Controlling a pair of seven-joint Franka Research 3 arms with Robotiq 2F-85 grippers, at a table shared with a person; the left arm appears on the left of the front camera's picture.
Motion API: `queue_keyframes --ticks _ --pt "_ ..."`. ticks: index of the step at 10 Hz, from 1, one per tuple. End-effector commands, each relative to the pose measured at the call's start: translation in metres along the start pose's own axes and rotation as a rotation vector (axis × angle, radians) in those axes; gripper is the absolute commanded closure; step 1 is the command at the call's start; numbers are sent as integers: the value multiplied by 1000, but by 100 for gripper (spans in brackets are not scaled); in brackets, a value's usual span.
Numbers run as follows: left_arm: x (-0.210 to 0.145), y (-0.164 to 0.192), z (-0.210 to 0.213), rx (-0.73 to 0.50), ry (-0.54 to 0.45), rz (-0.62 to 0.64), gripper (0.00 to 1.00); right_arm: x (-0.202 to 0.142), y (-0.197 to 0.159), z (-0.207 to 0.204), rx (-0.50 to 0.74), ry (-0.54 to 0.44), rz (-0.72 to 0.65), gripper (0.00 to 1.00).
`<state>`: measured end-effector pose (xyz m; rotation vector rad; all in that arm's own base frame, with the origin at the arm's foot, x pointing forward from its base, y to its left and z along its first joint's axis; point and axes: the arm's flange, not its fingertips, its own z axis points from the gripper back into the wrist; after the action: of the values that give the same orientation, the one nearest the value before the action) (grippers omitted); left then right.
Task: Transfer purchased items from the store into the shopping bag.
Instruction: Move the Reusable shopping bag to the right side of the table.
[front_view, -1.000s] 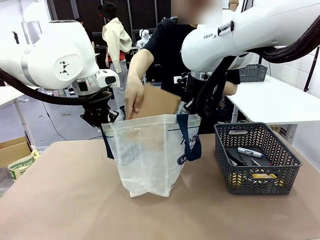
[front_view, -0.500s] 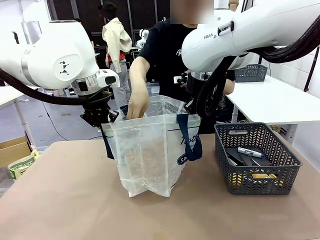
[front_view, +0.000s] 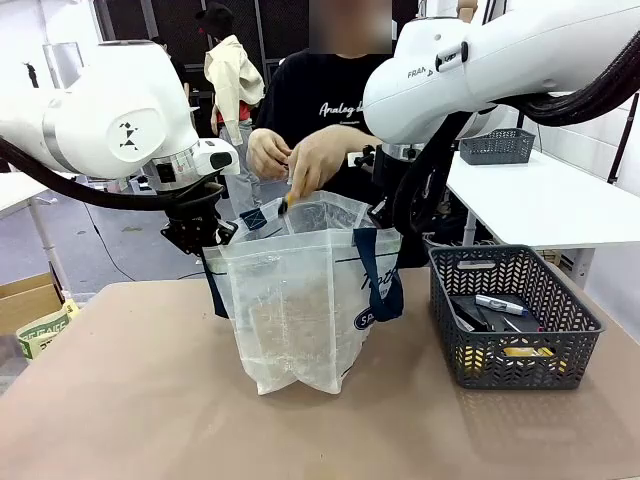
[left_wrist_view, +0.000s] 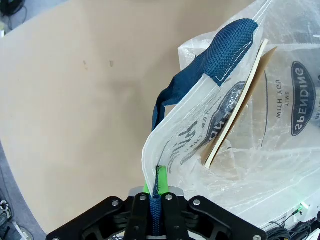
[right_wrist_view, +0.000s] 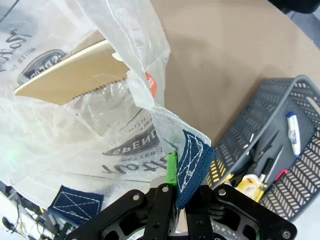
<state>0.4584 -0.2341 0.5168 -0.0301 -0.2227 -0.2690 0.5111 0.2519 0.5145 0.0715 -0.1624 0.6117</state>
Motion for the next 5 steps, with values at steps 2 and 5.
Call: queue_keyframes --ticks 2,5 --pt "-1 2 1 3 -1 3 100 -2 -2 -1 -4 0 -3 100" --pt "-1 2 1 3 -1 3 100 -2 -2 -1 -4 0 -3 100"
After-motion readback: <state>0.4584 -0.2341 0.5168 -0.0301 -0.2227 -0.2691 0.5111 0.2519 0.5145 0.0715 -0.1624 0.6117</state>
